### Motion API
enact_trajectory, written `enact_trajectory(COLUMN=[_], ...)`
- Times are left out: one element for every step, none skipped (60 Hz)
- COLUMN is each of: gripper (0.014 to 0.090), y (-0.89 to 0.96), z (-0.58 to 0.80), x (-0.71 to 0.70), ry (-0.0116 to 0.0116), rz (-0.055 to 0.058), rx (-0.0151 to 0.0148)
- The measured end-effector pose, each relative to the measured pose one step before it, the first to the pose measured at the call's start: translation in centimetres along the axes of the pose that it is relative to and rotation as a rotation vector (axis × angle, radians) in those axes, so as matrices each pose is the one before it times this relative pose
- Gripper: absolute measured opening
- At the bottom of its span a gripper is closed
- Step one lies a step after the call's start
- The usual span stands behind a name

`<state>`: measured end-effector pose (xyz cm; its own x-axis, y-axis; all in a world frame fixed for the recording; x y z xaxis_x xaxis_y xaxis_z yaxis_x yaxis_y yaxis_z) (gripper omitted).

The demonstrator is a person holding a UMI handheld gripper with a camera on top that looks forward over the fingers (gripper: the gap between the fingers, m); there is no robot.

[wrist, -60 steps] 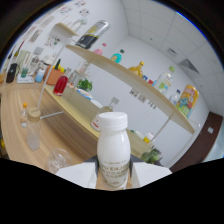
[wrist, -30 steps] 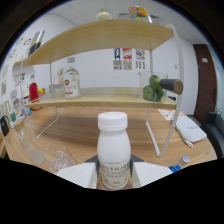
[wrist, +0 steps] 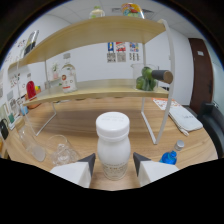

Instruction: Make me a cup of Mount Fuji.

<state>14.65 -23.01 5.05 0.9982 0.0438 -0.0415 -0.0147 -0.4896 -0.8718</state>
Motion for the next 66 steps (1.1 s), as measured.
enact_trajectory(gripper=[0.0736, 0.0783, 0.0827, 0.0861, 0.0858, 0.0853, 0.0852, 0.0852, 0.0852, 0.0851, 0.0852, 0.0849, 0.0851, 0.085, 0.0852, 0.0852, 0.0853, 0.0851, 0.0849, 0.085, 0.0851, 0.0851, 0.0853, 0.0851, 0.0851, 0.0848, 0.0848, 0.0849, 0.0853, 0.0855, 0.0856, 0.0856, 0.0855, 0.0861, 0.0862, 0.0862, 0.0863, 0.0861, 0.0861, 0.0862, 0.0862, 0.0861, 0.0862, 0.086, 0.086, 0.0861, 0.0862, 0.086, 0.0861, 0.0859, 0.086, 0.086, 0.0859, 0.086, 0.0859, 0.0859, 0.086, 0.0859, 0.0858, 0.0859, 0.0858, 0.0858, 0.0858, 0.0858, 0.0857, 0.0857], y=[-0.123, -0.15, -0.152, -0.156, -0.15, -0.203, -0.33, -0.305, -0.318, -0.304, -0.256, -0.213, -0.18, -0.197, -0.244, -0.235, -0.228, -0.19, -0.151, -0.093, -0.086, -0.067, -0.017, -0.004, -0.009, 0.009, 0.077, 0.102, 0.17, 0.151, 0.138, 0.113, 0.098, 0.134, 0.103, 0.1, 0.089, 0.076, 0.037, 0.033, 0.007, 0.065, 0.076, 0.026, 0.04, 0.028, 0.051, 0.013, 0.016, -0.02, -0.033, -0.004, 0.063, 0.027, 0.06, 0.072, 0.048, 0.005, -0.036, -0.054, -0.044, -0.013, -0.009, -0.028, -0.032, -0.048], z=[-0.267, -0.331, -0.364, -0.376, -0.453, -0.48, -0.546, -0.498, -0.55, -0.511, -0.536, -0.552, -0.54, -0.54, -0.54, -0.534, -0.553, -0.586, -0.465, -0.47, -0.486, -0.409, -0.382, -0.39, -0.375, -0.355, -0.347, -0.286, -0.294, -0.253, -0.261, -0.264, -0.225, -0.222, -0.215, -0.213, -0.172, -0.169, -0.173, -0.17, -0.115, -0.122, -0.121, -0.043, -0.101, -0.087, -0.081, -0.1, -0.07, -0.087, -0.096, -0.074, -0.091, -0.032, -0.065, -0.046, -0.064, -0.044, -0.039, 0.006, -0.012, -0.018, -0.018, -0.017, -0.005, -0.015], x=[-0.015, -0.025, 0.009, -0.004, 0.038, -0.111, -0.075, -0.099, -0.079, -0.131, -0.176, -0.174, -0.18, -0.191, -0.252, -0.292, -0.351, -0.334, -0.313, -0.31, -0.415, -0.369, -0.387, -0.397, -0.401, -0.432, -0.439, -0.388, -0.309, -0.37, -0.375, -0.475, -0.415, -0.363, -0.306, -0.269, -0.297, -0.291, -0.264, -0.207, -0.128, -0.229, -0.21, -0.204, -0.174, -0.153, -0.205, -0.225, -0.201, -0.142, -0.072, -0.076, -0.001, -0.127, -0.123, -0.124, -0.11, -0.088, -0.055, -0.007, -0.036, -0.041, -0.016, -0.008, -0.039, -0.012], ry=[0.00449, 0.0058, 0.00824, 0.00906, 0.01123, 0.0047, 0.00476, 0.00619, 0.00652, 0.00484, 0.00528, 0.00507, 0.00563, 0.00626, 0.00446, 0.00241, 0.00103, 0.00177, 0.00299, 0.00417, 0.00269, 0.00101, 0.00025, 0.00014, -0.00113, -0.00189, -0.00133, 0.00033, 0.00264, 0.00322, -0.00075, -0.00251, -0.00313, -0.00178, 0.00049, 0.00104, -0.00026, -0.00069, -0.0003, 0.00048, 0.00037, -0.00008, -0.00021, -0.00042, 0.00024, -0.00142, -0.00352, -0.00435, -0.00318, -0.00054, 0.00057, 0.00129, 0.00071, -0.00037, -0.00109, -0.00178, -0.00113, -0.00004, 0.00113, 0.00021, 0.00033, 0.00063, 0.00141, 0.00073, 0.00032, 0.00018], rz=[0.0032, 0.0042, 0.0041, 0.0042, 0.0043, 0.0023, 0.0017, 0.0008, -0.0004, -0.0007, -0.0005, -0.0008, -0.0005, 0.0006, 0.001, 0.0004, -0.001, -0.0022, -0.0028, -0.003, -0.0037, -0.0037, -0.0031, -0.0025, -0.0019, -0.0018, -0.0013, 0.0, 0.0011, 0.0019, 0.0016, 0.0017, 0.0016, 0.0012, 0.0003, -0.0009, -0.0016, -0.0021, -0.0021, -0.0021, -0.0029, -0.0023, -0.0018, -0.0014, -0.0002, 0.0002, 0.0008, 0.0013, 0.0012, 0.0009, -0.0005, -0.0017, -0.002, -0.0031, -0.0023, -0.0017, -0.0005, 0.0, -0.0008, -0.0017, -0.0033, -0.0039, -0.0027, -0.0015, -0.0003, 0.0003], rx=[-0.00145, -0.00074, -0.00129, -0.00186, -0.00164, 0.00014, -0.00002, 0.00562, 0.00614, 0.00341, 0.00228, -0.00031, -0.00141, -0.00094, 0.00166, 0.00303, 0.00287, 0.00166, 0.00054, -0.00098, -0.00159, -0.00114, -0.00091, -0.00038, 0.00023, 0.00037, -0.00107, -0.00402, -0.00658, -0.00576, -0.00505, -0.00409, -0.00341, -0.003, -0.00268, -0.0022, -0.00189, -0.00118, 0.00011, 0.0007, -0.00011, 0.00008, -0.0007, -0.0023, -0.00114, -0.00111, -0.00155, -0.00179, -0.00119, 0.00012, 0.00094, 0.00036, -0.00019, -0.00149, -0.00256, -0.00205, -0.001, 0.00055, 0.00147, 0.00094, 0.00053, 0.00028, -0.00013, 0.00065, 0.00067, 0.00092])
